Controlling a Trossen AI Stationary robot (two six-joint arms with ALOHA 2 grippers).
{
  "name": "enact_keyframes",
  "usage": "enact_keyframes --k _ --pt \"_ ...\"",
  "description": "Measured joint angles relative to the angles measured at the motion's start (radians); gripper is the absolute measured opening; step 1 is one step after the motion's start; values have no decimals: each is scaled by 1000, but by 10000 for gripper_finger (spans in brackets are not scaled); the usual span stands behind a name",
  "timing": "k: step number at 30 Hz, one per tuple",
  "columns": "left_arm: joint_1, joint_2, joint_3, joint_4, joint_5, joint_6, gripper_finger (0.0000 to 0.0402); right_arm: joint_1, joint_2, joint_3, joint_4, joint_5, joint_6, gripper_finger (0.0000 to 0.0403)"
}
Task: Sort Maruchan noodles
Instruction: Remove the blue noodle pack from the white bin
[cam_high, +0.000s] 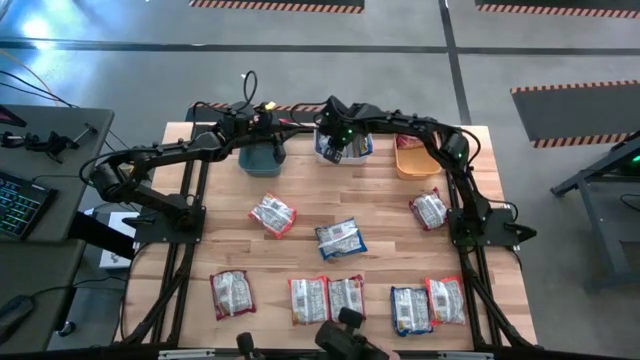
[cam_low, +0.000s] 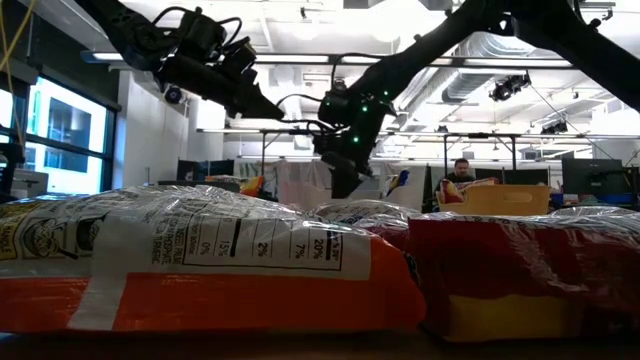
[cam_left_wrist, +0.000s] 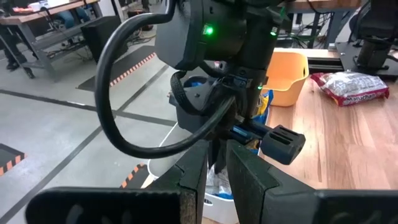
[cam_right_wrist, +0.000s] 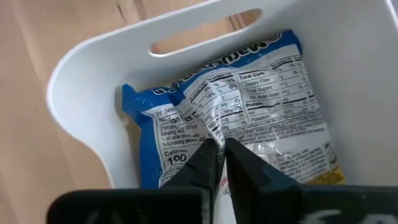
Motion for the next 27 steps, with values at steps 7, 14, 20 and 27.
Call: enact_keyframes --k 7,14,20,27 --pt "0 0 0 -3 0 7 51 0 -44 0 11 1 -19 0" --pt "0 0 0 -4 0 7 51 -5 -140 0 -35 -17 -3 0" --pt "0 0 0 3 2 5 51 -6 -211 0 -172 -37 33 0" --pt "0 24 0 73 49 -31 51 -27 -175 1 -263 -86 116 55"
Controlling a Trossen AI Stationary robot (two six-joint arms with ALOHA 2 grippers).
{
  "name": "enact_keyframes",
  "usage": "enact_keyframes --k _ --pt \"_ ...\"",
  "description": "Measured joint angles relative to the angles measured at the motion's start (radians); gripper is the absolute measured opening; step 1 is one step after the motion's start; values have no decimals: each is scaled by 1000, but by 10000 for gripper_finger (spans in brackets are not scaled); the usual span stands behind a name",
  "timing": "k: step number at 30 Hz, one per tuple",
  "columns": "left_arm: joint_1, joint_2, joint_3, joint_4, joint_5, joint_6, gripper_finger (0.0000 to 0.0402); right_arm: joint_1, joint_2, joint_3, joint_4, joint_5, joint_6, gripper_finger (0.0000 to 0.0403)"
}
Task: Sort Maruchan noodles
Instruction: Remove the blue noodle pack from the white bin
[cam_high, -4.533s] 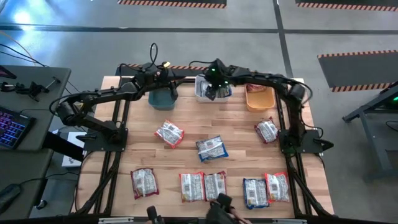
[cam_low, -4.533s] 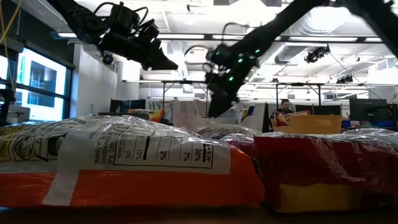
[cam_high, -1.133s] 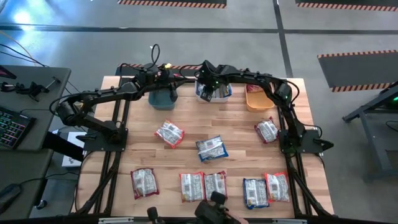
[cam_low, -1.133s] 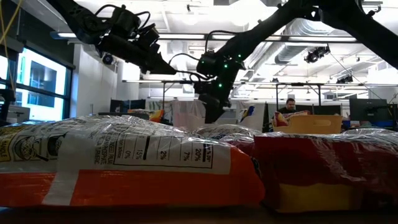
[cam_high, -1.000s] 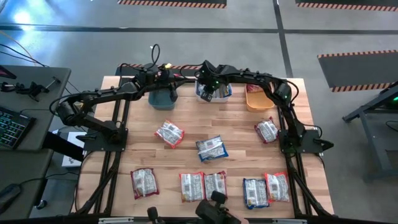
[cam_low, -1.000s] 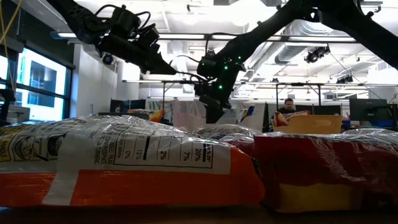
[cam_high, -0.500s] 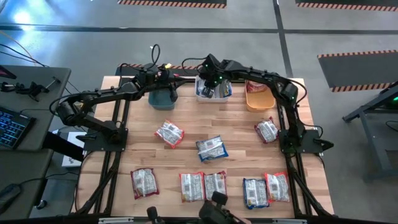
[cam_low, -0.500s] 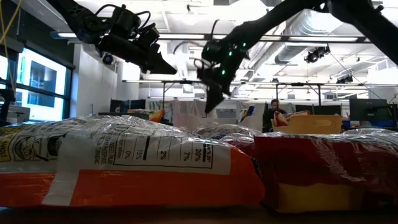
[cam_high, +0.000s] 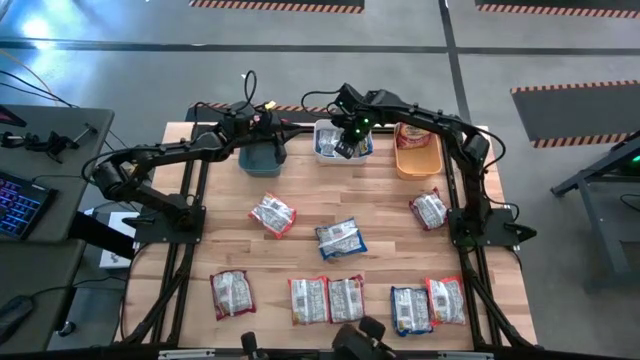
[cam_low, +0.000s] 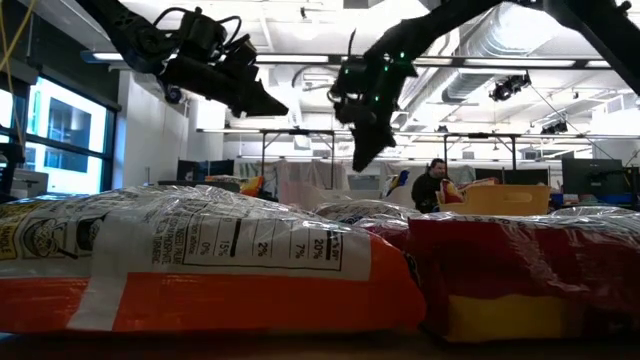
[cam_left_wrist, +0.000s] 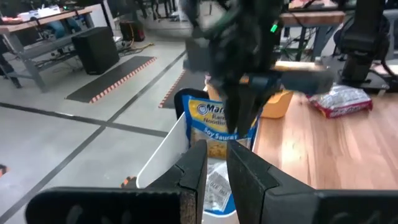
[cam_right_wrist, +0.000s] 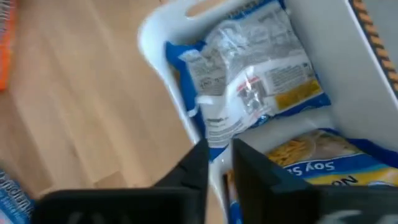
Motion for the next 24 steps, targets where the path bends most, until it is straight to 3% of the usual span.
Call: enact_keyframes --k 5,9,13,16,24 --pt "0 23 0 41 1 -8 51 -7 48 -1 112 24 8 148" --pt "0 26 0 42 1 -15 51 -12 84 -1 148 17 25 184" --pt "0 25 0 39 0 -15 51 -16 118 -1 162 -11 50 186" --pt "0 26 0 31 0 -15 51 -17 136 -1 189 42 69 179" --pt "0 25 0 30 -1 -14 51 -23 171 -1 200 -12 73 126"
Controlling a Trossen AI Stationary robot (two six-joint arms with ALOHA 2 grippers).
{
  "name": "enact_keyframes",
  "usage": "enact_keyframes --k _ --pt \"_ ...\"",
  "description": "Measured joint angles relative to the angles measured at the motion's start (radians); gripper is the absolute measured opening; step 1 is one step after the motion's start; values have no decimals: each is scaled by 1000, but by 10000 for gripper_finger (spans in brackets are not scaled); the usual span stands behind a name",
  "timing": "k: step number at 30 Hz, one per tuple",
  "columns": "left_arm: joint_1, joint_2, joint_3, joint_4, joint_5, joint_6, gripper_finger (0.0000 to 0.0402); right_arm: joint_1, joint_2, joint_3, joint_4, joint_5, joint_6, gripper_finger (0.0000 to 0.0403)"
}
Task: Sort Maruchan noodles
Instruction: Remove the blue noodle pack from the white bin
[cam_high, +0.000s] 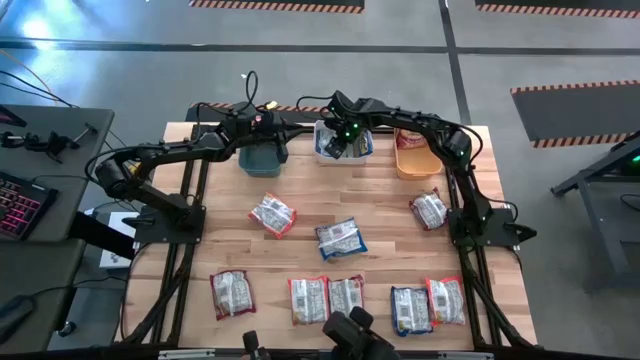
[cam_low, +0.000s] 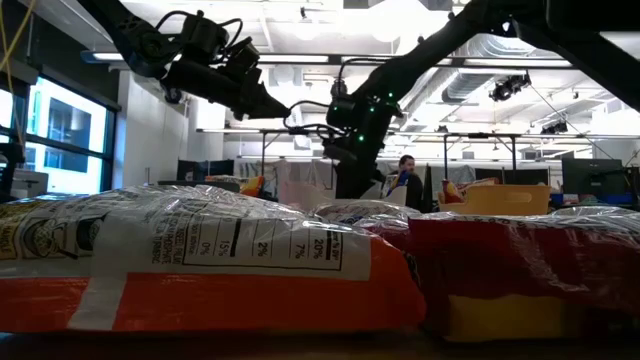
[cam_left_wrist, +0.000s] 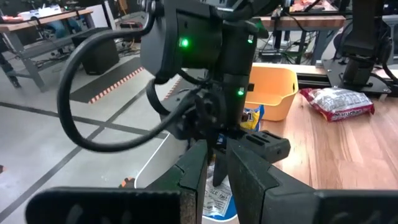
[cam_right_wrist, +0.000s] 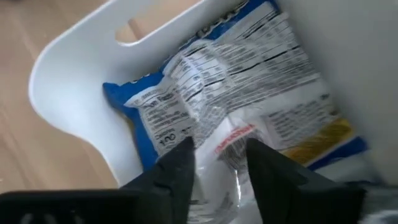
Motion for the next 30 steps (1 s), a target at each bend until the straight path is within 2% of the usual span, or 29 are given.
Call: enact_keyframes --k 9,20,30 --pt "0 0 0 -1 0 1 51 0 13 2 -1 -6 -56 10" --pt "0 0 0 -18 0 12 51 2 0 113 -99 -3 -109 0" --pt "0 0 0 -22 0 21 51 11 -2 380 -372 -55 -133 0"
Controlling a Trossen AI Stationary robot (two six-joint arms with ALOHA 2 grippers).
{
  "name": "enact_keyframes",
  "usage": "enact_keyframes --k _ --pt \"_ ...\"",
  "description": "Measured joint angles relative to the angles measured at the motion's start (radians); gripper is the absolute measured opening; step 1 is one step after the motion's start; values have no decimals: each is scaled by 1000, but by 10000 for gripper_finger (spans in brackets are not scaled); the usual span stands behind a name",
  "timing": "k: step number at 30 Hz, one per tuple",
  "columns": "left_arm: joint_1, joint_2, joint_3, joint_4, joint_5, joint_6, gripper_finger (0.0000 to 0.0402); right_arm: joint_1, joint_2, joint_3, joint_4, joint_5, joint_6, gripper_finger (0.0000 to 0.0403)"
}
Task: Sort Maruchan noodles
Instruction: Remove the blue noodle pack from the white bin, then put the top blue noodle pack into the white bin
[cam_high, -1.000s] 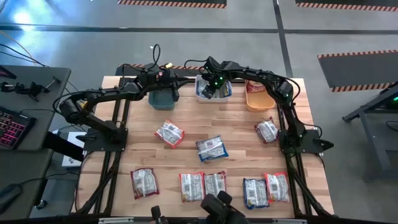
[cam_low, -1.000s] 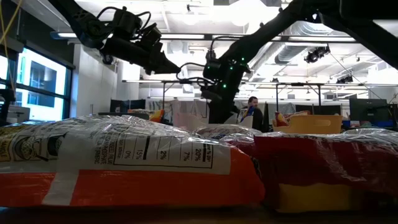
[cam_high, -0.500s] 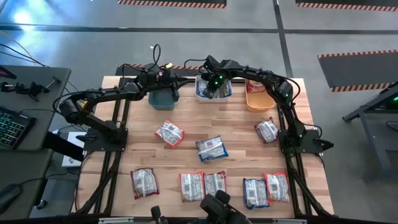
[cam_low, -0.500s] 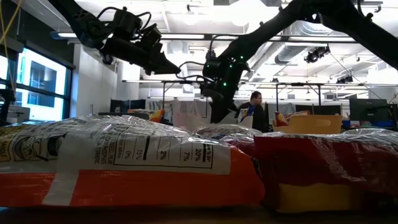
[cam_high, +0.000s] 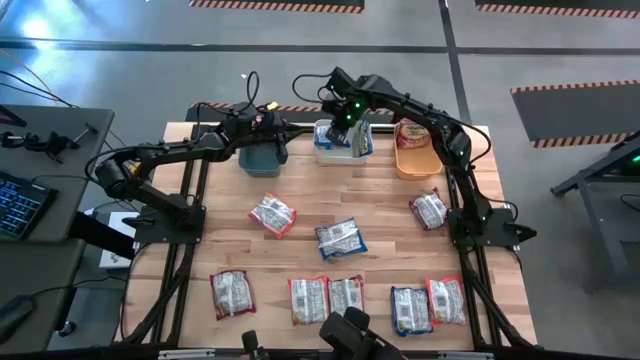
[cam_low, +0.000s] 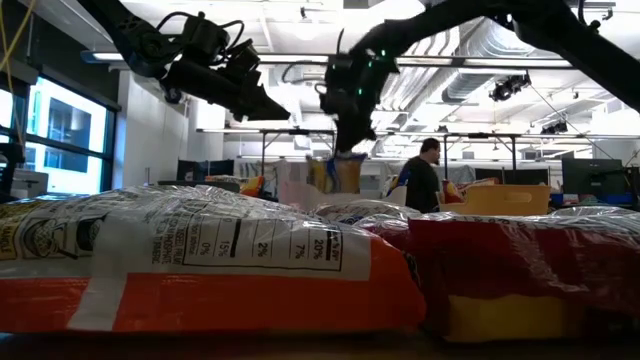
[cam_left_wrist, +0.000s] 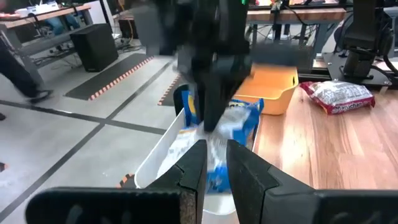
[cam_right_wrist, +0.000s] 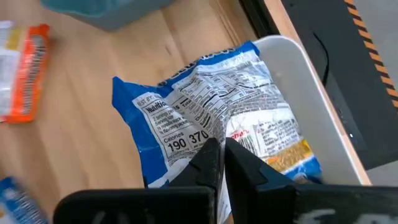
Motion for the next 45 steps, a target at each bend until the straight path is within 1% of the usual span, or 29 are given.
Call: enact_keyframes --k 4,5,7,10,12,16,20,22,23,26,28,29,31,33,35,37,40,42,45 --pt "0 0 0 -5 0 6 51 30 -4 102 -129 -15 -13 0" --pt "0 0 0 -7 0 8 51 40 -13 104 -150 -16 -14 0" --pt "0 0 -1 -9 0 14 51 63 -41 66 -156 -16 0 0" --pt "0 -1 -36 53 0 21 51 106 -111 -92 -102 16 20 0" --pt "3 -3 -71 114 1 21 51 137 -183 -250 -11 42 55 0" --pt "13 -14 -92 152 2 23 51 187 -346 -603 279 47 146 0" --pt "9 -14 -92 122 6 42 51 213 -454 -877 567 60 231 0" --pt "0 -14 -92 99 42 71 51 220 -485 -969 687 78 254 0" --pt "-7 -14 -92 87 76 94 51 222 -494 -1004 729 94 261 0" --pt "-49 -14 -92 30 172 138 51 221 -501 -1078 843 126 264 0" --pt "-100 -14 -92 -46 179 181 51 219 -502 -1111 920 140 283 0" --pt "-131 -14 -92 -83 157 212 51 218 -502 -1122 945 142 292 2" --pt "-200 -14 -93 -149 64 261 55 218 -502 -1138 971 145 294 11" --pt "-273 -13 -93 -203 -52 300 64 226 -505 -1149 982 151 290 29" --pt "-338 -13 -93 -233 -143 312 77 236 -507 -1149 979 153 275 54" --pt "-392 -13 -93 -238 -190 311 93 247 -511 -1148 978 145 271 82" --pt "-461 -12 -93 -238 -218 296 117 266 -534 -1147 973 132 265 118" --pt "-504 2 -92 -224 -268 291 131 277 -562 -1147 943 132 266 132" --pt "-559 59 -92 -181 -393 302 143 297 -627 -1157 885 149 252 135"
